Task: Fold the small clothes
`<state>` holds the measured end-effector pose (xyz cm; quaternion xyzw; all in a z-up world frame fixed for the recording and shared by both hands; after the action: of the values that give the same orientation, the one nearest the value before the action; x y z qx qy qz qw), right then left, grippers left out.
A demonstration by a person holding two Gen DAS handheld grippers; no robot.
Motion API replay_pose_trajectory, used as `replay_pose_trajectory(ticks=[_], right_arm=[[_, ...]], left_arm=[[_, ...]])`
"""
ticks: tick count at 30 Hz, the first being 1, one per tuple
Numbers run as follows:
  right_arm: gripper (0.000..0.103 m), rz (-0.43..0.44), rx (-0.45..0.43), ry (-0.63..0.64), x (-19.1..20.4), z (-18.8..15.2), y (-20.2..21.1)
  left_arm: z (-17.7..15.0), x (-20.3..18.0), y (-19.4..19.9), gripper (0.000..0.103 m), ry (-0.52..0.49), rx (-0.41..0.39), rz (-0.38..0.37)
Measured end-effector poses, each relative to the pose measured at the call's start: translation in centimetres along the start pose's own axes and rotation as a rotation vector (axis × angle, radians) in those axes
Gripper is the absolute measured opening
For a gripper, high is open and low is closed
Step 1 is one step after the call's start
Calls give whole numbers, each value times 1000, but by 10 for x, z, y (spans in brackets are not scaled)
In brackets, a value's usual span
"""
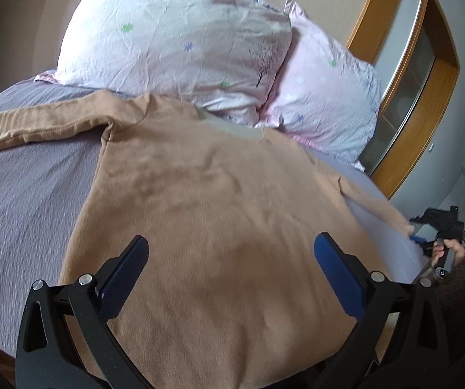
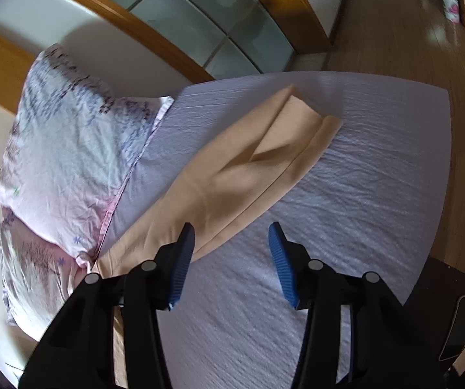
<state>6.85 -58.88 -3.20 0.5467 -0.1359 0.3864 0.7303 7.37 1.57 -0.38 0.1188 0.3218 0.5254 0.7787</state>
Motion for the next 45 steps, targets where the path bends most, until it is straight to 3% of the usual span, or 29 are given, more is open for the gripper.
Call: replay_pose_trajectory(ticks=[3, 6, 8, 9, 11, 13, 16, 19, 23, 25, 28, 29, 30, 31, 33, 37, 40, 45], right_arm=[[43, -24, 17, -66, -9, 10, -21], [37, -36, -9, -115, -8, 17, -28], [26, -30, -28, -152, -10, 21, -35], [9, -34, -25, -158, -13, 27, -39], [6, -41, -29, -144, -14, 33, -43], [6, -38, -88, -48, 12, 36, -34], [6, 68, -190, 266, 114, 14, -1], [6, 278, -172, 578, 243, -61, 24], [6, 511, -15, 892, 364, -201, 27], [7, 581, 109, 1007, 398, -277, 13], [16, 540, 410, 1230, 411, -405, -31], [18, 525, 457, 1256, 406, -424, -37], [28, 524, 485, 1270, 403, -438, -41], [44, 537, 479, 1269, 400, -443, -40], [61, 550, 432, 1247, 402, -430, -41], [66, 550, 388, 1190, 394, -385, -36], [68, 539, 377, 1164, 382, -364, -28], [70, 563, 399, 1140, 369, -362, -23]], left_arm=[[18, 2, 4, 102, -14, -79, -17], [30, 11, 3, 102, -12, -100, -12], [33, 21, 5, 102, 12, -105, -25], [34, 28, 7, 102, 33, -109, -34], [40, 47, 10, 102, 93, -120, -54], [46, 68, 13, 102, 154, -129, -49], [55, 96, 21, 102, 217, -154, -63], [64, 120, 34, 102, 274, -191, -59], [73, 156, 54, 102, 370, -222, 2], [73, 176, 63, 102, 440, -228, 10], [70, 207, 74, 102, 547, -238, 32], [67, 221, 79, 102, 589, -240, 47], [64, 233, 82, 102, 624, -239, 61], [61, 244, 86, 102, 652, -238, 77], [57, 268, 94, 102, 703, -241, 128], [56, 304, 100, 100, 792, -240, 200], [54, 325, 99, 93, 876, -224, 229], [52, 346, 98, 83, 955, -192, 312]])
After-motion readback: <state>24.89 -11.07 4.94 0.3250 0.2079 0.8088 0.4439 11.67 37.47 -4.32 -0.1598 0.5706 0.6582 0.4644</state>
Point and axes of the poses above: each gripper's, at about its wrist camera, not at the fingertips, and y roughly against the way its jaws point, x to its left, z to its top, the point moved 7 cm from there along -y, roughly the way its jaws point, and after that the axes turned 1 degree about x, right-handed, at the moved point
